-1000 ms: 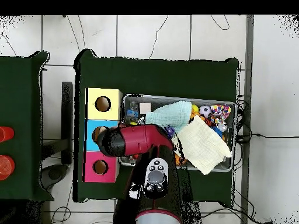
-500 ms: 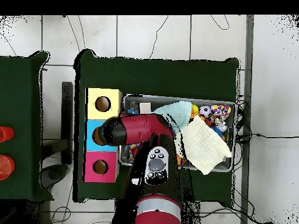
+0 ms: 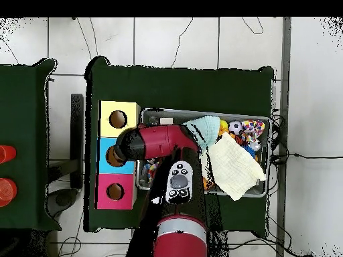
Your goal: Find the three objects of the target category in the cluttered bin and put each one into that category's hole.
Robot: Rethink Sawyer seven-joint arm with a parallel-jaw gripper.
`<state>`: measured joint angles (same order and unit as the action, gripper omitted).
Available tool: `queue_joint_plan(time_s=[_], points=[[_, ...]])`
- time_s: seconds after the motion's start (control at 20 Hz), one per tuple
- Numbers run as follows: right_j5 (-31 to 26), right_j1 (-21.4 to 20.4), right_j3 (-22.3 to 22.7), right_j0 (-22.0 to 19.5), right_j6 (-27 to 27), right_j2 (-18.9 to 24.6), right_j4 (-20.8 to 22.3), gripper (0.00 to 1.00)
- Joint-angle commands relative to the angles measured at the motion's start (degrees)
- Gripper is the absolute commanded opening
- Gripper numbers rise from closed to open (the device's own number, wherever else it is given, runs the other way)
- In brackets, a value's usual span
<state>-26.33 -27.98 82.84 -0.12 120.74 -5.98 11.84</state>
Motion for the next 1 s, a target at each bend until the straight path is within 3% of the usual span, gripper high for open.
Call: queue_joint_plan(time_s=[0.05,0.45,0.7,1.0], points=[[1.3,5.0,-1.9,0.7,7.5,0.8,-0.6,1.0],[3.3,7.4,-2.5,0.7,5.7,1.9,0.3,1.0],[4.4,10.6,-6.0,2.8,9.3,0.5,-1.5,1.0],[5.4,10.5,-5.7,3.7,11.1,0.2,-3.4,1.0]])
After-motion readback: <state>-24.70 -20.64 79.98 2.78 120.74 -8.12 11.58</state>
